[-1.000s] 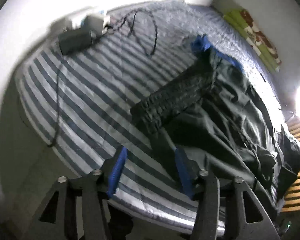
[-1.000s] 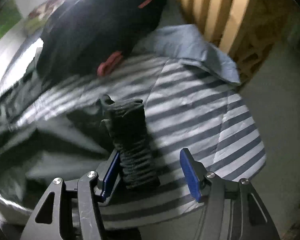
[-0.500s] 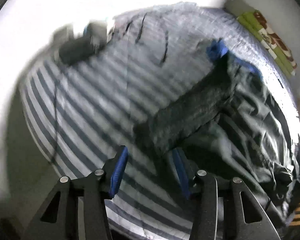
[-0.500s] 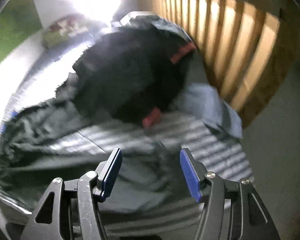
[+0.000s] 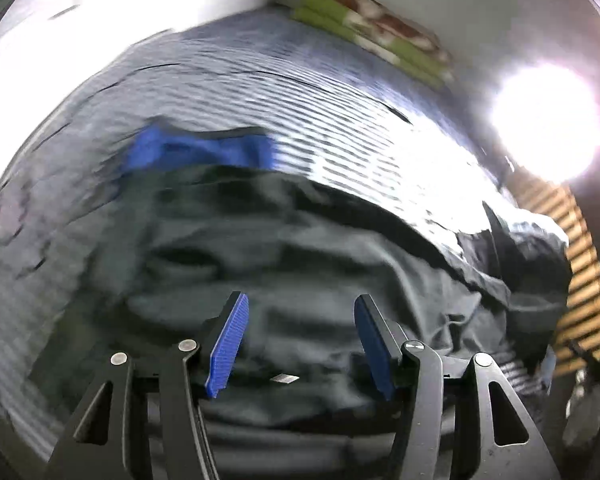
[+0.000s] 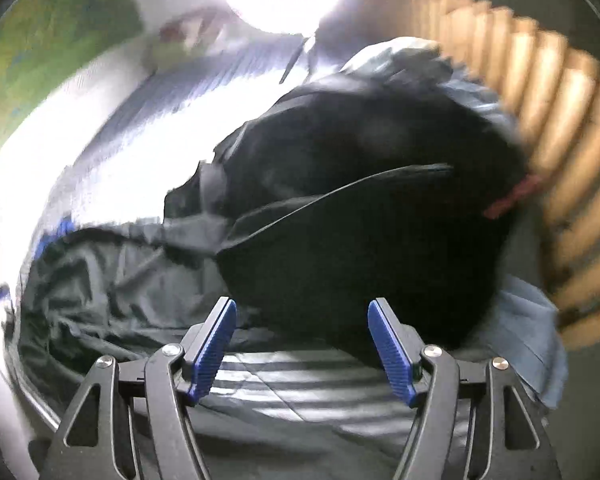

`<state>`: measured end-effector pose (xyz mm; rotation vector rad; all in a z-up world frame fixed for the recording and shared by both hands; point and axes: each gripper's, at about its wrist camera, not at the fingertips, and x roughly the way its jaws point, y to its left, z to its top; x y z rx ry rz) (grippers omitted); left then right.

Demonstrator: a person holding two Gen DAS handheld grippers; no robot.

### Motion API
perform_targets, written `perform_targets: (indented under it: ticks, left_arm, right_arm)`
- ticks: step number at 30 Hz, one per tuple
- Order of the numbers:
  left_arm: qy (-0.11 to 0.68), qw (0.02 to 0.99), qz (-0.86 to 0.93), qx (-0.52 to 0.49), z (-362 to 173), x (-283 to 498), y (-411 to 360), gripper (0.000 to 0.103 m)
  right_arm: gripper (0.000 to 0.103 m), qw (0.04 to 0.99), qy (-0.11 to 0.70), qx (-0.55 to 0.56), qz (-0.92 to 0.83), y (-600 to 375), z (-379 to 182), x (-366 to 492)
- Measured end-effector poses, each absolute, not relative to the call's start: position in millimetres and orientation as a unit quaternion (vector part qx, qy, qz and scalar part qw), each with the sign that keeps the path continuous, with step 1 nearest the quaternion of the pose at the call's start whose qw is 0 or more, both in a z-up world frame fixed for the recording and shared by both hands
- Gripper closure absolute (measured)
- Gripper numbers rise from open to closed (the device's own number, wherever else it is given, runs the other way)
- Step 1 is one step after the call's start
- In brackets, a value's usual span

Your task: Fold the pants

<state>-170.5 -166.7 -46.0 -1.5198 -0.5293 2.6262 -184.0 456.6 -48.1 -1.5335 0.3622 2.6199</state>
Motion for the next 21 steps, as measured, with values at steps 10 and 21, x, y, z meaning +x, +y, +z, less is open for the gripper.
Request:
perform_targets:
  ticks: [10,21]
  left_arm:
    - [-0.113,0.064,0.838,-0.53,-88,-263,-96,0.044]
    - [-0.073,0.049,0.841,-0.533,-98,-287,-136,0.036]
  right_arm:
    - [0.05,0.025,0.015,-0.554,0.832,432,-114,-313]
    - [0.048,0.053,0.037,-0.47,0.881,477,-59,-283]
